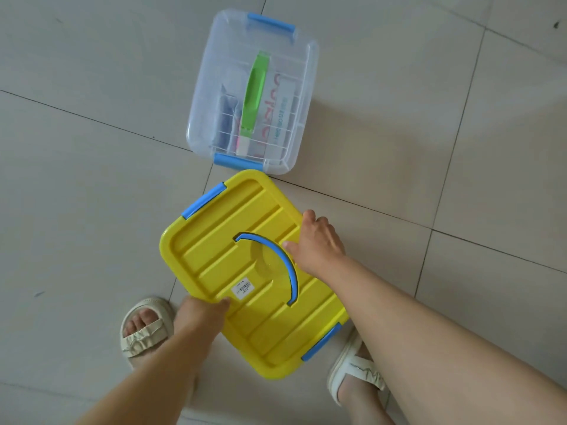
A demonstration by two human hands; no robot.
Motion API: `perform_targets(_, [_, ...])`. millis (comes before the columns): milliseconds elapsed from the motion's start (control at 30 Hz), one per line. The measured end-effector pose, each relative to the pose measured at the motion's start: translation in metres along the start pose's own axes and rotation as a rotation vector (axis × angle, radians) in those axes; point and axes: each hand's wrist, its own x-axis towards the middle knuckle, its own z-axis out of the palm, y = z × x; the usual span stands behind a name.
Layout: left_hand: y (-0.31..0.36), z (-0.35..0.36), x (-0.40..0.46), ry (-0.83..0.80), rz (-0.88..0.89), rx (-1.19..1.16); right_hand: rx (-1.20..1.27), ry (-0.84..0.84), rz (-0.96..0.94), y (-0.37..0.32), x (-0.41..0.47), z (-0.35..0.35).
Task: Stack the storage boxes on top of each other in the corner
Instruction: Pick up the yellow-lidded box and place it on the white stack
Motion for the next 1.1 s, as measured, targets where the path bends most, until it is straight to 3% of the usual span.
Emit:
perform_targets(367, [0.028,-0.026,-0.087,-0.011,0.14,0.154,0.18,-0.037,0.169,0.044,-0.076,-0.061])
perform_targets(1100, [0.22,0.033,-0.471,-0.05,0.629,0.173,0.422,0.225,0.159,0.259,-0.264,-0.402])
